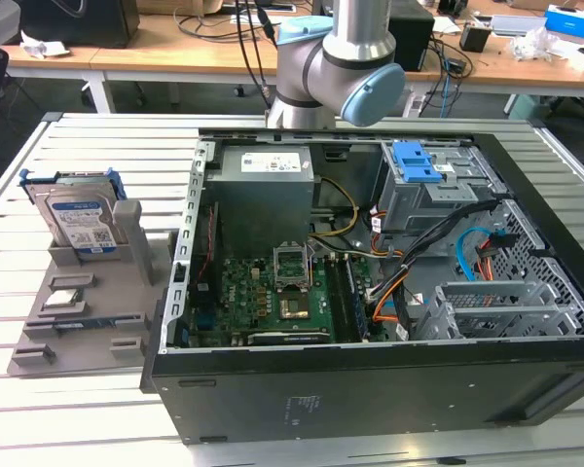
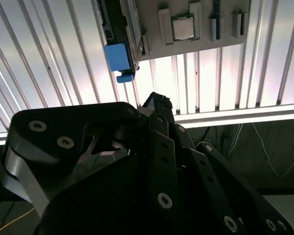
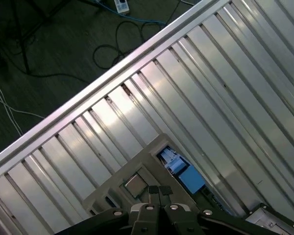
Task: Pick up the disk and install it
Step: 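Pick up the disk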
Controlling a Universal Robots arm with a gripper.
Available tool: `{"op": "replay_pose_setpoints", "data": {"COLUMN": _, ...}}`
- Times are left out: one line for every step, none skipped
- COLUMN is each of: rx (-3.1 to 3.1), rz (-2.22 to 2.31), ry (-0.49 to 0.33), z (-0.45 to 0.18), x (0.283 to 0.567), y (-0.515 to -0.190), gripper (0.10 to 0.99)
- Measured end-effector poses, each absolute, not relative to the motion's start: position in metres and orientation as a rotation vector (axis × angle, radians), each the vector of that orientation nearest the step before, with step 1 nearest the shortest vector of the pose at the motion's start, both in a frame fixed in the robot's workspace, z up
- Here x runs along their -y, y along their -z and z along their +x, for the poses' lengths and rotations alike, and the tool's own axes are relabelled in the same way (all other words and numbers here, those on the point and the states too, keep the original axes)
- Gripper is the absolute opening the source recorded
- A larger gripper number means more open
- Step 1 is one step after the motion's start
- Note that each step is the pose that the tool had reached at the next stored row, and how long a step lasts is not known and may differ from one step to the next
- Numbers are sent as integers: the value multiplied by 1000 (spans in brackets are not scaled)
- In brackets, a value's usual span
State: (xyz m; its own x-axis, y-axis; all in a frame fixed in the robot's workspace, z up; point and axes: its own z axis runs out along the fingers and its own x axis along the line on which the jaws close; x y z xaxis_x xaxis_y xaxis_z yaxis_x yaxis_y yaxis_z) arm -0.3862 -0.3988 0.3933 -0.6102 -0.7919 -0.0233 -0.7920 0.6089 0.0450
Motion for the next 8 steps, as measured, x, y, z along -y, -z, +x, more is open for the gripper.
{"op": "replay_pose_setpoints", "data": {"rx": -2811, "rz": -1399, "ry": -80, "z": -386, "x": 399, "y": -393, "gripper": 106}}
{"op": "replay_pose_setpoints", "data": {"rx": -2803, "rz": -1416, "ry": -80, "z": -386, "x": 399, "y": -393, "gripper": 106}}
{"op": "replay_pose_setpoints", "data": {"rx": -2797, "rz": -1428, "ry": -80, "z": -386, "x": 399, "y": -393, "gripper": 106}}
{"op": "replay_pose_setpoints", "data": {"rx": -2792, "rz": -1438, "ry": -80, "z": -386, "x": 399, "y": -393, "gripper": 106}}
{"op": "replay_pose_setpoints", "data": {"rx": -2785, "rz": -1452, "ry": -80, "z": -386, "x": 399, "y": -393, "gripper": 106}}
{"op": "replay_pose_setpoints", "data": {"rx": -2774, "rz": -1473, "ry": -80, "z": -386, "x": 399, "y": -393, "gripper": 106}}
{"op": "replay_pose_setpoints", "data": {"rx": -2769, "rz": -1483, "ry": -80, "z": -386, "x": 399, "y": -393, "gripper": 106}}
{"op": "replay_pose_setpoints", "data": {"rx": -2761, "rz": -1500, "ry": -80, "z": -386, "x": 399, "y": -393, "gripper": 106}}
